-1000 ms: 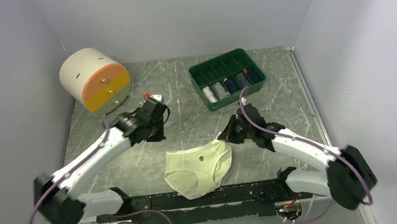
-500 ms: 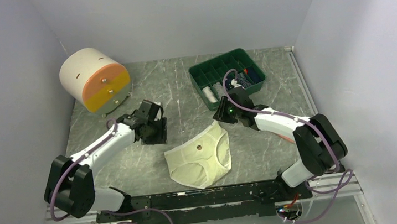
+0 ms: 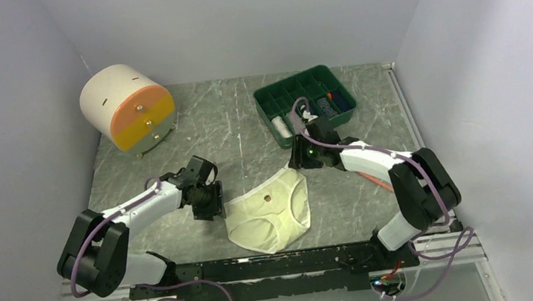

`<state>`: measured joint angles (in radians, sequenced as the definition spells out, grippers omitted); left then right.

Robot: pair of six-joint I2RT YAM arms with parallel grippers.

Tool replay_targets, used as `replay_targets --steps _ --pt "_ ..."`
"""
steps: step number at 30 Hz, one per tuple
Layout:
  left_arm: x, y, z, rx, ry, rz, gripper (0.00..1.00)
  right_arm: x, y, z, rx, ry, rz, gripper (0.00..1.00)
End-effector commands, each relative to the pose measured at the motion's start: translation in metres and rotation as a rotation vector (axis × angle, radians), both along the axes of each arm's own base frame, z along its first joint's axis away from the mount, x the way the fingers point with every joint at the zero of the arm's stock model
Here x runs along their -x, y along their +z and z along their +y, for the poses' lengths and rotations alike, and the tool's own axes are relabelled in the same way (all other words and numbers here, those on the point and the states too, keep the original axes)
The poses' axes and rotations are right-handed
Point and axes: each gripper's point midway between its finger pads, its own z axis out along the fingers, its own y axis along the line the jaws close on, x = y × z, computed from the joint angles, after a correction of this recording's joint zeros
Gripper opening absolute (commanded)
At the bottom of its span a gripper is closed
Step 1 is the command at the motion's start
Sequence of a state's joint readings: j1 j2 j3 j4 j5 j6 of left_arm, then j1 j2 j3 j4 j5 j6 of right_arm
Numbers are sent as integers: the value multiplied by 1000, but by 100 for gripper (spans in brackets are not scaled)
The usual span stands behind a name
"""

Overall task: Roll the underwear
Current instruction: Flatten out the underwear at the center of the board.

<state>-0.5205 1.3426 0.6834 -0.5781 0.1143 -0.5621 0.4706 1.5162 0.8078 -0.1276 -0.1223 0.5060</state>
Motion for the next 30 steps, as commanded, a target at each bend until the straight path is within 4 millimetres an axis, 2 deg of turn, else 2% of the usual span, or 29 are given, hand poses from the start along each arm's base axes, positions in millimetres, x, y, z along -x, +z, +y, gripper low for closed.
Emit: replay_targets --steps 1,3,5,12,13,15,17,19,21,23,26,30 --pt "0 0 -18 103 13 2 45 -7 -3 14 -4 119 -10 50" --pt "2 -5 -19 110 11 13 36 -9 -4 18 -16 134 -7 50" --pt "2 -7 -21 121 16 20 33 -9 -4 23 -35 153 -6 50" --pt "-10 -9 -26 140 56 -17 38 -13 -3 15 -7 152 -31 50" --pt "-14 -8 -27 140 60 -28 36 -14 -2 15 -15 159 -35 51" --pt "-18 -9 -28 139 61 -37 26 -15 -4 17 -25 177 -31 51" --pt "-21 -14 -26 116 59 -35 8 -17 -7 19 -29 191 -24 51" --pt "-25 -13 -22 81 55 -44 5 -16 -8 26 -55 223 -17 50" --pt "-30 -8 -15 45 60 -78 5 -15 -5 32 -90 243 -24 46" --pt "-36 3 -3 -3 84 -124 5 -10 1 40 -138 288 -27 28" --pt "-45 24 18 -42 134 -191 5 -5 9 39 -156 272 -24 7" --pt "-53 40 46 -77 192 -234 5 -1 29 16 -151 116 -124 6"
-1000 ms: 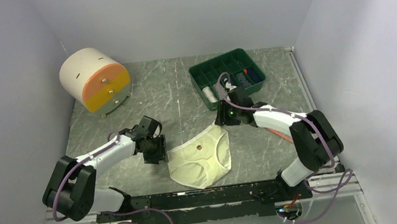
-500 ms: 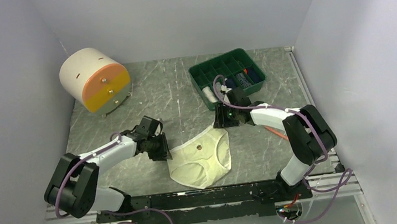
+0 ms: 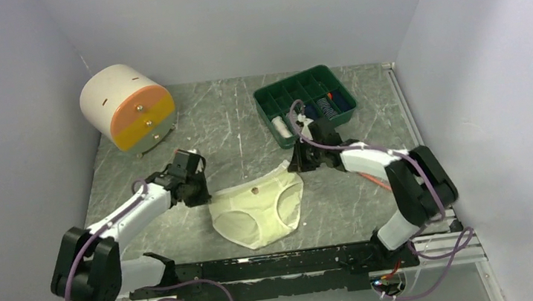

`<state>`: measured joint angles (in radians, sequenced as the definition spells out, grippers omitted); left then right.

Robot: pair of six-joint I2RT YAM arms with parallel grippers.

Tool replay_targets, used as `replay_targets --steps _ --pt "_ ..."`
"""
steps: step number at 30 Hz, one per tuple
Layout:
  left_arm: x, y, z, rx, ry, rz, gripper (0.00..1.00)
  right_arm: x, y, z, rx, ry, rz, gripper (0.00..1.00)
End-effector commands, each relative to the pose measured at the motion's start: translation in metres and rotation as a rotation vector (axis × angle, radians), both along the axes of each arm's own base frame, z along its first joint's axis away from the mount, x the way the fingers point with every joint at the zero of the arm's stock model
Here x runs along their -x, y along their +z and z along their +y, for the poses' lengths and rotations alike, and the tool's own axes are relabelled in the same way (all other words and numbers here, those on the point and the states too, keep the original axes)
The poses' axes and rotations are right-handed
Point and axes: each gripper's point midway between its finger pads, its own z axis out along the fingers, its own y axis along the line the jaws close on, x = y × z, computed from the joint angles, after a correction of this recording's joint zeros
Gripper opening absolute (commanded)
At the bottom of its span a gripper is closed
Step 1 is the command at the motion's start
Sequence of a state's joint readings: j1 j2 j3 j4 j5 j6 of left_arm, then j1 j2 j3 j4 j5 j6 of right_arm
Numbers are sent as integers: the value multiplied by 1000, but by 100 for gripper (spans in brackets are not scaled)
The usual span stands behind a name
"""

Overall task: Roll the underwear
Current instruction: Flatten out the underwear at the center of the board.

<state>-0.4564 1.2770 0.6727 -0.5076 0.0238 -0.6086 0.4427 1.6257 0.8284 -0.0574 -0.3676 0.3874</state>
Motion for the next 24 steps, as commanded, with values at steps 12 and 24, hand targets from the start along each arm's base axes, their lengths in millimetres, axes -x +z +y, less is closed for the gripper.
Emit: replay_targets --steps 12,24 --pt "-36 7 19 -83 -19 4 5 -1 39 -9 -111 -131 -145 47" --pt "-37 1 28 -104 -10 13 5 -24 5 16 146 -186 -183 47"
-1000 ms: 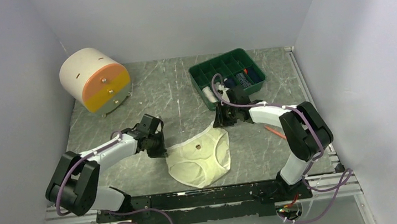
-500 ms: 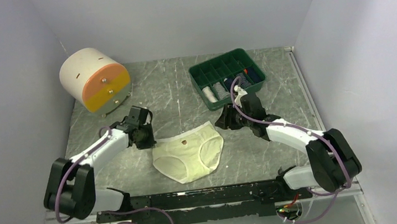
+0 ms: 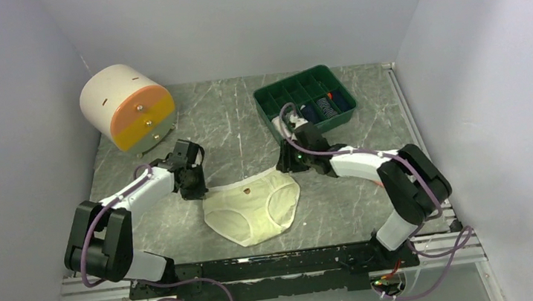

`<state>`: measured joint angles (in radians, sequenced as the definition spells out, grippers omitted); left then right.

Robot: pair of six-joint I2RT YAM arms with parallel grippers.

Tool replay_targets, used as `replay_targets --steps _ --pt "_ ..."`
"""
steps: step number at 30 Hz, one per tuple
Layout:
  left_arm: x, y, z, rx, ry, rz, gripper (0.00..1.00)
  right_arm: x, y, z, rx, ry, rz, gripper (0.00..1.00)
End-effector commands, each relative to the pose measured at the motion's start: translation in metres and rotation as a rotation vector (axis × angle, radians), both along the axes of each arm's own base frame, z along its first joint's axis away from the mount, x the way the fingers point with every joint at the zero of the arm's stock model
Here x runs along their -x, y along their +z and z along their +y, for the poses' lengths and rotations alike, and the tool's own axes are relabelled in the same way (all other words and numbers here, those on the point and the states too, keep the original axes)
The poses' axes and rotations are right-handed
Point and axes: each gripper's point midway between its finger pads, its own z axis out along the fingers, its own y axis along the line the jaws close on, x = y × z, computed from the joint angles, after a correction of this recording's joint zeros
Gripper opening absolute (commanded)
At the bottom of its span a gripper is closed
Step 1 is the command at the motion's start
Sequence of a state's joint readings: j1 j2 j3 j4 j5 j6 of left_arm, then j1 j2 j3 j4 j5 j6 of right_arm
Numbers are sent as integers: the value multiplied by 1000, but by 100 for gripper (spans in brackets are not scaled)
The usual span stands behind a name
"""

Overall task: Roll the underwear
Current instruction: Flatten out the underwear at the center of the board.

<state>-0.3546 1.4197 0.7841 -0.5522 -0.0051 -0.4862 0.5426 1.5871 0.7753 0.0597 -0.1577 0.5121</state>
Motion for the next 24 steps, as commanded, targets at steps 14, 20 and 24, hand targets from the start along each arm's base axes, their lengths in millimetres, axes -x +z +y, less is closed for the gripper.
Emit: replay_targets --steps 14,20,24 --pt "-7 7 -1 7 -20 -21 5 -26 -12 3 241 -68 -107 47" --pt "-10 4 -4 20 -24 -17 5 -16 -36 13 290 -16 -61 43" --pt "-14 3 -4 20 -16 -20 5 -22 -38 -5 362 -111 -70 11"
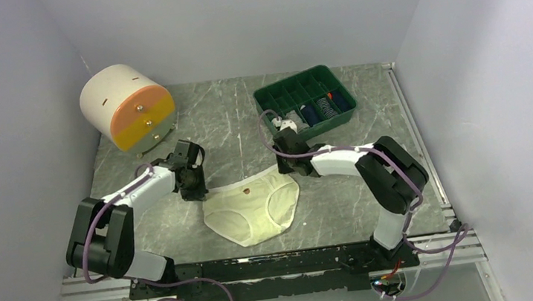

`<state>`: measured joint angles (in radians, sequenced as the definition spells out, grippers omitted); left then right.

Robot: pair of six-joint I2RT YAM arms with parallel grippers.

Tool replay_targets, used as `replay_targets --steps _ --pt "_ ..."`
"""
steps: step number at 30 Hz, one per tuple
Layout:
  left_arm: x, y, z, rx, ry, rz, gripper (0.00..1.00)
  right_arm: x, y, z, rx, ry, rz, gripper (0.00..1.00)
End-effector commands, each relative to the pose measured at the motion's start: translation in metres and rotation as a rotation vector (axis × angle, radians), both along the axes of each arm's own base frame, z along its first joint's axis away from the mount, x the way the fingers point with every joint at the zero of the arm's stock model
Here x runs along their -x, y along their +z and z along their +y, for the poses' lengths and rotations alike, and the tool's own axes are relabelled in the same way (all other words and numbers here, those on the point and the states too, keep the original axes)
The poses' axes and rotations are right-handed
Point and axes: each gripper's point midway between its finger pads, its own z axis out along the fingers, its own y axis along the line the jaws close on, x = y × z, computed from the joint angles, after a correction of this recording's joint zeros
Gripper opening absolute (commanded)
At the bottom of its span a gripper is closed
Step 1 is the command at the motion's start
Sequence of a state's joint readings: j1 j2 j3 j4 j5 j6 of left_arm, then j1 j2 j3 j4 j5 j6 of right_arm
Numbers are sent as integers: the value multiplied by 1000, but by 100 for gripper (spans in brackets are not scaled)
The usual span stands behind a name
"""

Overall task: Roll the underwear
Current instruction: Flatten out the underwear at the center of the board.

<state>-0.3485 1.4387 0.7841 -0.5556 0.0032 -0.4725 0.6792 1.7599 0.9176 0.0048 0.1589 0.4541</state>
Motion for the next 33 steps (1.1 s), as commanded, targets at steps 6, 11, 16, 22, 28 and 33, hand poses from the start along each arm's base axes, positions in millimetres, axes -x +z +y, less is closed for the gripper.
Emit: replay_targets --steps 6,11,16,22,28,33 --pt "-38 20 -10 26 -16 -87 5 -9 42 -42 62 -230 -126 0" --pt "-62 32 -22 53 -65 -131 5 -13 46 -56 45 -263 -131 0" --pt "-73 21 -18 -8 -61 -72 14 -17 26 -46 84 -202 -19 21" --pt "-73 33 -6 -53 -11 -102 65 -13 49 -49 67 -213 -29 44" --pt "-49 61 -14 53 -27 -138 69 25 85 -18 -194 -61 -19 45" --pt "-8 66 -34 239 -46 -128 69 95 77 25 -410 124 130 43"
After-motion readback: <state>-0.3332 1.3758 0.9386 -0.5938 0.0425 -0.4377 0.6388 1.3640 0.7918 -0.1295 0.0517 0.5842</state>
